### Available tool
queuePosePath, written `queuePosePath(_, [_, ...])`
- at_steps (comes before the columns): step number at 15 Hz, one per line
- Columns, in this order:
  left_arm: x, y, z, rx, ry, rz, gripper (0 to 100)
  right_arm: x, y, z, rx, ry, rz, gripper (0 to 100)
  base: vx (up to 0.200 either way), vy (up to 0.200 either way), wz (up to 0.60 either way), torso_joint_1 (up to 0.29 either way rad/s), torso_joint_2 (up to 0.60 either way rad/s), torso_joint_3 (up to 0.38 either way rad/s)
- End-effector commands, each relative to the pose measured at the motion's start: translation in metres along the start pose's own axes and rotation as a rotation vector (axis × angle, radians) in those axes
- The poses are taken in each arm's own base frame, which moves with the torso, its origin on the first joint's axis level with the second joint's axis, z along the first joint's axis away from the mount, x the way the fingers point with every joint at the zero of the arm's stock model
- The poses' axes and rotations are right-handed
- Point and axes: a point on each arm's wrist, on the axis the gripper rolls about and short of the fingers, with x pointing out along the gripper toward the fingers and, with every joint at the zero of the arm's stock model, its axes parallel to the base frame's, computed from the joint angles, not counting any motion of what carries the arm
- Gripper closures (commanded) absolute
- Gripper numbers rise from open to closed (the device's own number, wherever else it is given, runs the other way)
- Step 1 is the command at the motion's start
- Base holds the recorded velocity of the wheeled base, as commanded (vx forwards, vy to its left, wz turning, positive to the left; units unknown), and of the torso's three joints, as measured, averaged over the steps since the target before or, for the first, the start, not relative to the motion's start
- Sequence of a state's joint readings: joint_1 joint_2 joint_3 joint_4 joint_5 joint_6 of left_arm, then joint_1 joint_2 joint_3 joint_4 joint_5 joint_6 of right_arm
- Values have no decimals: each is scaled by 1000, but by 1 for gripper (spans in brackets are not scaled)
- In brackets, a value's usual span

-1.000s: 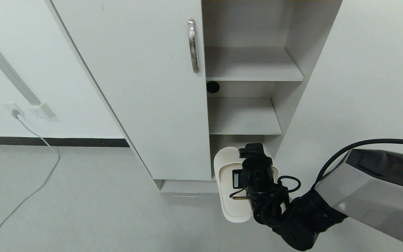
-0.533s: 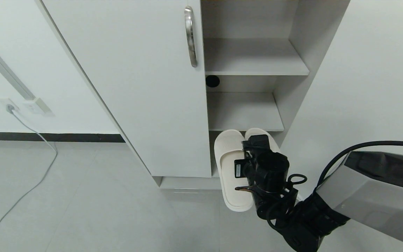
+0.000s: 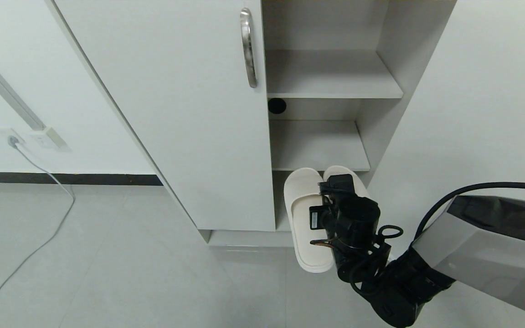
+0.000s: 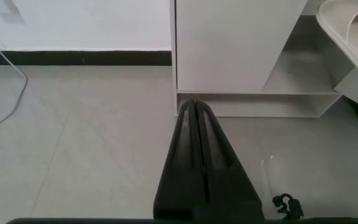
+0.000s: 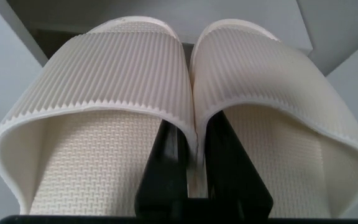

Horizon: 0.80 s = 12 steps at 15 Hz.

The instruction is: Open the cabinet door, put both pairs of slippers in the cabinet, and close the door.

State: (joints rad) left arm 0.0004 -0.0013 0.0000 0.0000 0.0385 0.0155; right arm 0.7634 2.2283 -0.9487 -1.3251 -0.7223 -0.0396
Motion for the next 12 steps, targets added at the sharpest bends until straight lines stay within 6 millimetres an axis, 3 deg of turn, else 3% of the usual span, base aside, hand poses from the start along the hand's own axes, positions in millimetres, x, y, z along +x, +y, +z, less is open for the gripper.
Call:
queuePosePath(1, [0,0,0,0,1,1,100,1,0,0,1,-1,-1,100,200,0,0,2,7,2])
queuePosePath(10, [0,0,0,-2,1,1,100,2,1,0,1,-2,0,100,200,0,0,-1,0,0])
queuePosePath(12, [0,0,0,0,1,1,100,6,-1,-7,-1,8,-7,100,0,0,0,0,0,0])
